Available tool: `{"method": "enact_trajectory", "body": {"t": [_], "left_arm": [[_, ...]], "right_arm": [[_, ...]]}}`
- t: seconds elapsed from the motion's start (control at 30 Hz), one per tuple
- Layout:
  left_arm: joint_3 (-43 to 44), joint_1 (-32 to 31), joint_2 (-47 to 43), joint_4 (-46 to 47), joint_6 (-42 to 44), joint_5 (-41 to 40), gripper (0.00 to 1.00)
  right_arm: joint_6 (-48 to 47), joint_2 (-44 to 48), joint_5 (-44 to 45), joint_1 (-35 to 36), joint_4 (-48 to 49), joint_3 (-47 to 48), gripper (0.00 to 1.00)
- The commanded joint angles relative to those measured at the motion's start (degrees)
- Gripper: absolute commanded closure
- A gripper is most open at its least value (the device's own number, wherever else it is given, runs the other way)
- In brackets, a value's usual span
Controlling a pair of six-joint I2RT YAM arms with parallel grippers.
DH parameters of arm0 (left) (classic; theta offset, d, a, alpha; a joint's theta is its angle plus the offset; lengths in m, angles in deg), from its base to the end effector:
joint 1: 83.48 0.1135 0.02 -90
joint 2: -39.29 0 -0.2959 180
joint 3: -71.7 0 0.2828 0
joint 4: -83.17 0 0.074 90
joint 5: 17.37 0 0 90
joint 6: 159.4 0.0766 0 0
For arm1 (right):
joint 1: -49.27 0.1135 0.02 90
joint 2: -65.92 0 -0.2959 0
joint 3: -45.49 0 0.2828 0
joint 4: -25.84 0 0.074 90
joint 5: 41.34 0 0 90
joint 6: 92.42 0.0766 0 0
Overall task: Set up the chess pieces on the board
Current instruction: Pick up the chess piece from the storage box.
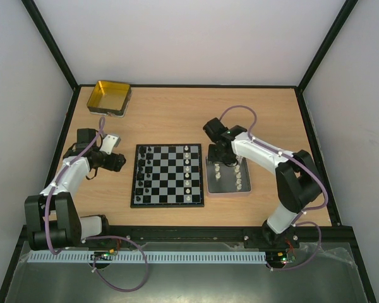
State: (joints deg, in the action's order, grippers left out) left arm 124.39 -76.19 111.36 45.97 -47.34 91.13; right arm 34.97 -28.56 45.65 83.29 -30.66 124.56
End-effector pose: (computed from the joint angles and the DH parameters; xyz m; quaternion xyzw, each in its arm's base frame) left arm 0.2773 0.0110 0.1788 0.1673 0.9315 -0.0770 0.3135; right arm 0.2982 0.2061 0.1903 0.0249 0.9869 0.1128 0.1125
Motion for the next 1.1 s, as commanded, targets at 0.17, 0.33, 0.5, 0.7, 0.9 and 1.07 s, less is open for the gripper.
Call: {"method": "enact_trajectory", "body": {"t": [0.17, 0.33, 0.5, 0.7, 0.9, 1.07], "left_arm": [[0.7, -0.3, 0.3, -0.6, 0.6, 1.0, 0.18], [0.6, -0.3, 0.3, -0.6, 0.6, 1.0, 0.19], [0.7, -0.3, 0.3, -0.6, 0.5, 0.9, 0.18], [0.5, -0.3, 0.0, -0.7, 0.6, 0.7, 0.18], [0.4, -0.3, -0.2, -0.7, 0.6, 0.5, 0.18], [0.2, -0.3, 0.0, -0.6, 0.7, 0.3, 0.18]], "right_arm": [[-2.6, -4.0, 2.7, 1.4, 0.6, 2.8, 0.69], [-2.9, -5.4, 2.9, 1.4, 1.0, 3.4, 0.69], [-3.0, -6.6, 2.8, 1.4, 1.7, 3.6, 0.72], [-2.9, -7.4, 3.3, 1.2, 2.7, 3.3, 0.73], [-2.7, -7.6, 3.2, 0.7, 3.8, 2.1, 0.74], [-2.3, -7.4, 3.5, 0.0, 4.2, 1.5, 0.74]]}}
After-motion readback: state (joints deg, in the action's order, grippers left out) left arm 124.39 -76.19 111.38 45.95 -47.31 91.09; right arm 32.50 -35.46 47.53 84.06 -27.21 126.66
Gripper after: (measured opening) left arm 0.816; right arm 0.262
